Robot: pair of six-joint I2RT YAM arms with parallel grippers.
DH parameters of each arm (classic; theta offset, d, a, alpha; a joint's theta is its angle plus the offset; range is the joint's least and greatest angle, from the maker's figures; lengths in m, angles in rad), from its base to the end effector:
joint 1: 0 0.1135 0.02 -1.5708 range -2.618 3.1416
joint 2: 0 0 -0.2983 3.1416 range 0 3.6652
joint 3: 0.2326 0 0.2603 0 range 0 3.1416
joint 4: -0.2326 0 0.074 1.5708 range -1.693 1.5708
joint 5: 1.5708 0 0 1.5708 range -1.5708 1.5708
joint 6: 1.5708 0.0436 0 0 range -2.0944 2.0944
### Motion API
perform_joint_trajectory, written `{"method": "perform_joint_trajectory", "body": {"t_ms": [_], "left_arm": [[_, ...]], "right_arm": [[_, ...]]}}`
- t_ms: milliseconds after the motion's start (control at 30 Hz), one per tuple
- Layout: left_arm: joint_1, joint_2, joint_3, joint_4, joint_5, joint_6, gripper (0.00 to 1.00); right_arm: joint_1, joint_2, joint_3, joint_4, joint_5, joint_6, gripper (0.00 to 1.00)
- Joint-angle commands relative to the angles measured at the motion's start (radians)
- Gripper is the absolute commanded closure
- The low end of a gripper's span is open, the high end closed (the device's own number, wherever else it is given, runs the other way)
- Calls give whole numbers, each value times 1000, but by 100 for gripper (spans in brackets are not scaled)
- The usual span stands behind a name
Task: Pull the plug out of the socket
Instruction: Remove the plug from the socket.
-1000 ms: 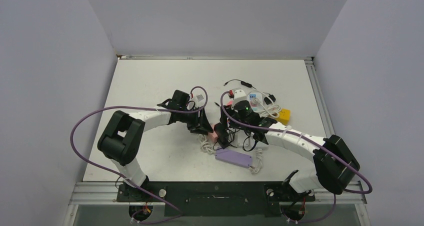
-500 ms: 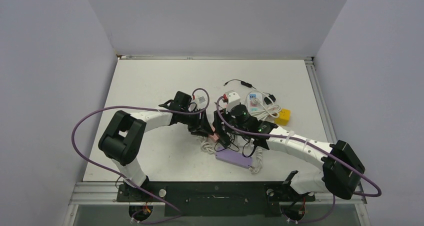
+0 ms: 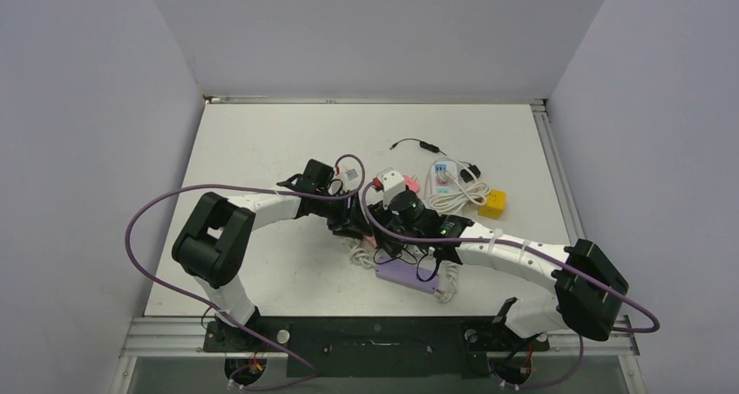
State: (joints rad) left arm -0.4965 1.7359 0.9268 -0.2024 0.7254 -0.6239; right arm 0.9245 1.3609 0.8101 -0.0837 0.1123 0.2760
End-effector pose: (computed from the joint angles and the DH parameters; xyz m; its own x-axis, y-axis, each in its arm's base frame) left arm 0.2885 -0.1892 0.1755 -0.9939 0.0413 -0.1021 0.1051 0.6337 -0.7664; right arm 0.1843 0.2362 0.2543 -0.5448 -0.2726 -0.7930 -0.6137 0.7741 0.1556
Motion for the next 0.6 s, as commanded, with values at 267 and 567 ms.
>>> {"method": "perform_joint_trajectory", "body": {"t_ms": [267, 567], "left_arm": [[4, 42, 14, -16, -133, 37, 63], [4, 46, 16, -19, -135, 39, 63]], "right_arm": [[25, 38, 16, -5, 25, -52, 39], [34, 57, 3, -21, 29, -69, 46]]}}
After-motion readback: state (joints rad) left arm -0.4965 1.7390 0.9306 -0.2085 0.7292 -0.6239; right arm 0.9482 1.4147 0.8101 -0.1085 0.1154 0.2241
